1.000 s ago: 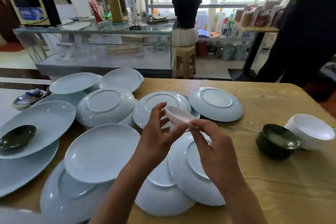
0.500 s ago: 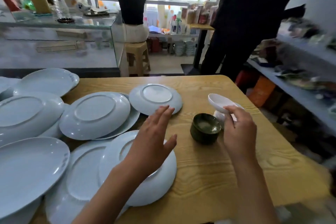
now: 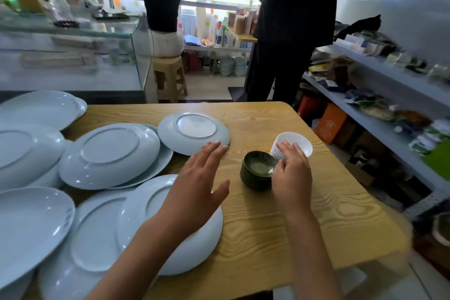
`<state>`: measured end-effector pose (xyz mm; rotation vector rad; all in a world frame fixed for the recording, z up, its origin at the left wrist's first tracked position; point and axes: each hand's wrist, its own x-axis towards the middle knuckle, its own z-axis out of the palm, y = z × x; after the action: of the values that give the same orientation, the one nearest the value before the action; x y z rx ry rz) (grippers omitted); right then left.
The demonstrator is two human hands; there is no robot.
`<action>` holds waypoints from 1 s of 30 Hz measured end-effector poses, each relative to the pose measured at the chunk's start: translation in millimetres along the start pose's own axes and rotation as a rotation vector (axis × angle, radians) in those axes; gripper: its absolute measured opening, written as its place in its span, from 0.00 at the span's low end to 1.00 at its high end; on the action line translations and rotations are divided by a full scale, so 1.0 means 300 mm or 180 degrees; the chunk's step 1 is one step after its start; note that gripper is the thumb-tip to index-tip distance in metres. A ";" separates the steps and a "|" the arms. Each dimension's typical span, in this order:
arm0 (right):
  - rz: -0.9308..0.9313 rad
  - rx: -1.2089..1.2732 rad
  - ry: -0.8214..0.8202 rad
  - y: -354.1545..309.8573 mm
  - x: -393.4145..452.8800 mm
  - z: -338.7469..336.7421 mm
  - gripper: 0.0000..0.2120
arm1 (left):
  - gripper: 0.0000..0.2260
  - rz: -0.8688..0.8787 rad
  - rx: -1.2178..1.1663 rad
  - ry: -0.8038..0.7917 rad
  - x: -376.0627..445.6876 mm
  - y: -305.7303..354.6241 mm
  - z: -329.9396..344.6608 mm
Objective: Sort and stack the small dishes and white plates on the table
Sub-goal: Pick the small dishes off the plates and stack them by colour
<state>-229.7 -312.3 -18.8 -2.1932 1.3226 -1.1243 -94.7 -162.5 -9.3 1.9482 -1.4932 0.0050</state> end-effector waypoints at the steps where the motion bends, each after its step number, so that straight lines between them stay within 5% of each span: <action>1: -0.0076 0.0017 -0.0046 -0.036 -0.014 0.010 0.22 | 0.31 -0.0009 0.0016 0.0028 -0.007 -0.008 -0.014; 19: -0.2157 0.0643 -0.1397 -0.850 -0.433 0.370 0.24 | 0.30 -0.1363 0.0812 0.1307 -0.478 -0.439 -0.616; 30: -0.2903 0.0956 -0.2049 -1.134 -0.729 0.497 0.25 | 0.14 -0.2872 0.1202 0.1801 -0.870 -0.790 -0.974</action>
<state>28.9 31.8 4.3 -2.6049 -0.1412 -0.6531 130.9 236.0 -3.5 2.4776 -0.1952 0.4249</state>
